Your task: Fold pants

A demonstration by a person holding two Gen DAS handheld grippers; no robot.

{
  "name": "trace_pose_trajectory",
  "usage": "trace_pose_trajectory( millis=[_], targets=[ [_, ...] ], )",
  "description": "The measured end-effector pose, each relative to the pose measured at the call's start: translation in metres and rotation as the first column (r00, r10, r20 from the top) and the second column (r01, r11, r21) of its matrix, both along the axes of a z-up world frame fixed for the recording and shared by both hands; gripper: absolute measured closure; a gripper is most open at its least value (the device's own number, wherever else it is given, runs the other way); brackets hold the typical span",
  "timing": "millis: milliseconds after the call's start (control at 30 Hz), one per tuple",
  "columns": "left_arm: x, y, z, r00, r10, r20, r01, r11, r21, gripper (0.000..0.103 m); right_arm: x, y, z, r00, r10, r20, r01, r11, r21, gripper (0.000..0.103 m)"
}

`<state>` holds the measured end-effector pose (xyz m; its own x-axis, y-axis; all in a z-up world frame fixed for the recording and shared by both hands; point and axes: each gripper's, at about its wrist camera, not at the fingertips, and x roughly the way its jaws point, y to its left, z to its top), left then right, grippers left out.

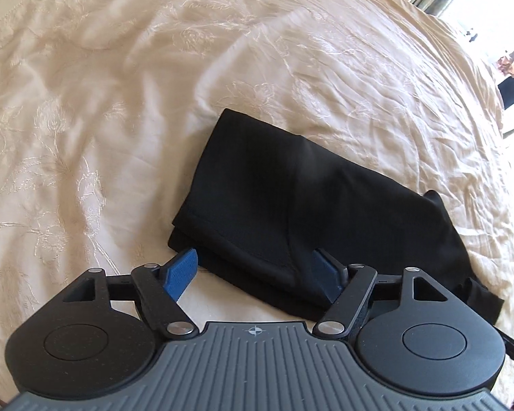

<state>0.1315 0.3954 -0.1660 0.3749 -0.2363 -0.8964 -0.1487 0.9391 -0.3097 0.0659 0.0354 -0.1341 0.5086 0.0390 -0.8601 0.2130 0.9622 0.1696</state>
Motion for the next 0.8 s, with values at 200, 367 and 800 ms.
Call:
trace_pose_trajectory(
  millis=[200, 367, 800],
  targets=[
    [0.009, 0.023, -0.032, 0.996, -0.009, -0.092, 0.004, 0.999, -0.049, 0.029, 0.012, 0.041, -0.004, 1.000, 0.027, -0.014, -0.027, 1.000, -0.001, 0.088],
    [0.019, 0.015, -0.050, 0.994, -0.057, -0.097, 0.049, 0.996, -0.078, 0.011, 0.020, 0.063, -0.008, 0.999, 0.025, -0.036, -0.025, 1.000, -0.008, 0.088],
    [0.044, 0.013, -0.062, 0.986, 0.085, -0.144, -0.108, 0.981, -0.159, 0.003, 0.063, 0.073, -0.016, 0.998, 0.042, -0.039, -0.043, 0.999, -0.027, 0.088]
  ],
)
